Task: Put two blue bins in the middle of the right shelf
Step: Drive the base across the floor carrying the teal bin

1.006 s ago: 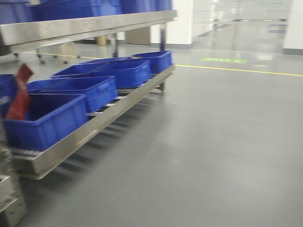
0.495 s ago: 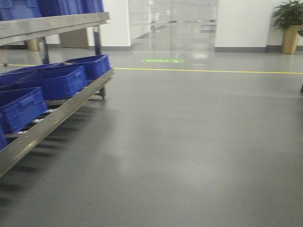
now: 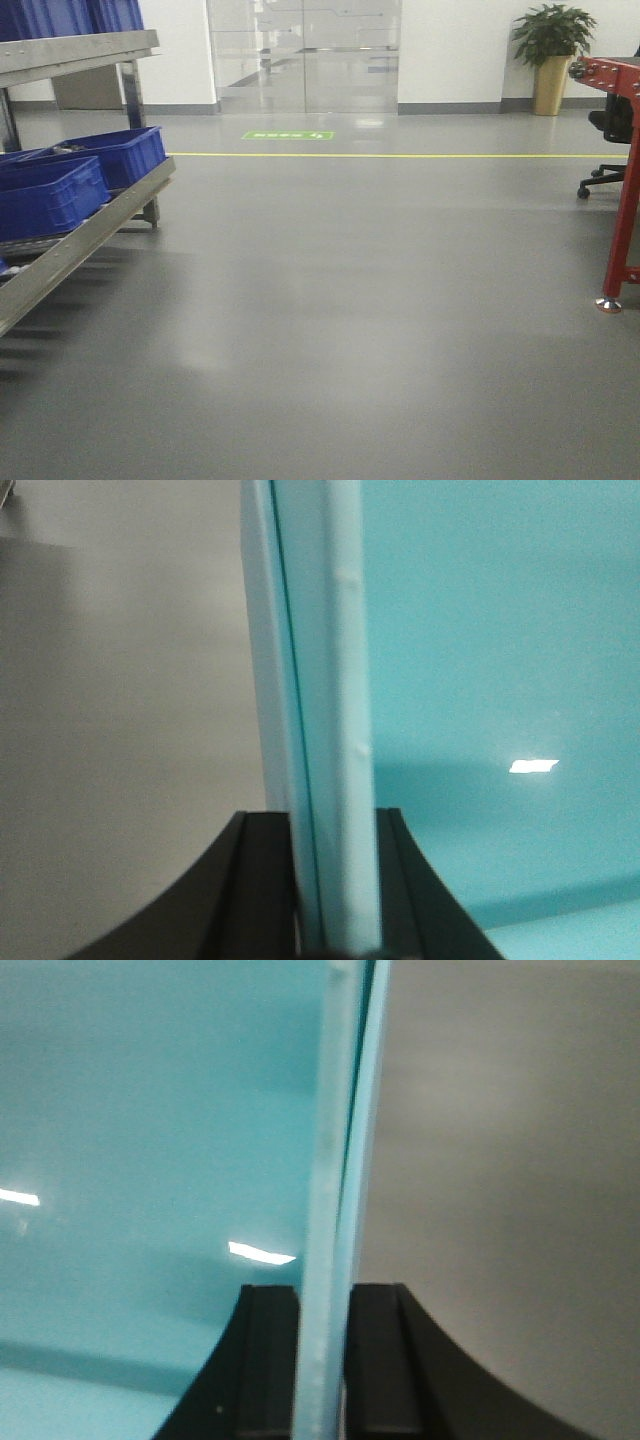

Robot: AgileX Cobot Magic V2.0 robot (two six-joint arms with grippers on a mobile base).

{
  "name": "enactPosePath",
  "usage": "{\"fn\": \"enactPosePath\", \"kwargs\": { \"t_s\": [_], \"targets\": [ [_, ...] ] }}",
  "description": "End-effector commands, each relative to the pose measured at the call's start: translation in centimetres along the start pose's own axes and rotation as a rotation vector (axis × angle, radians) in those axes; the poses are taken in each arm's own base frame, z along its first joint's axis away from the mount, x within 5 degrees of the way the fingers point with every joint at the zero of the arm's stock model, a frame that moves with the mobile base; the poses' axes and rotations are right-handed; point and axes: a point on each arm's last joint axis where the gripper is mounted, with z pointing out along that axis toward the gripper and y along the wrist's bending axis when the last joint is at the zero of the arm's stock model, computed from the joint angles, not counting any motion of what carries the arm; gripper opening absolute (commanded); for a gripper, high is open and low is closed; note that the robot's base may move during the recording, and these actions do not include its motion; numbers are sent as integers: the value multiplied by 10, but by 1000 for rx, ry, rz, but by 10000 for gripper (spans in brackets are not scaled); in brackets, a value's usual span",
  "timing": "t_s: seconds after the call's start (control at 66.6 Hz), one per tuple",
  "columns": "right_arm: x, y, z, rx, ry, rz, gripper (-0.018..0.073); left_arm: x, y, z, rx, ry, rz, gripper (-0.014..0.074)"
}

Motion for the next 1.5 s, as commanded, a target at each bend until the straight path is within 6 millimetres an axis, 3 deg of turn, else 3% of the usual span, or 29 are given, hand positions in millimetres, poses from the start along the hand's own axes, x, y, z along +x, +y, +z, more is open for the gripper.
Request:
{"fn": "enactPosePath", "kwargs": {
  "t_s": [0.0, 1.486],
  "targets": [
    [-10, 7, -15, -69, -102, 8, -167, -11, -6, -11, 63, -119, -4, -111],
    [-10, 7, -15, -69, -104, 8, -167, -11, -6, -11, 63, -119, -4, -111]
  ]
}}
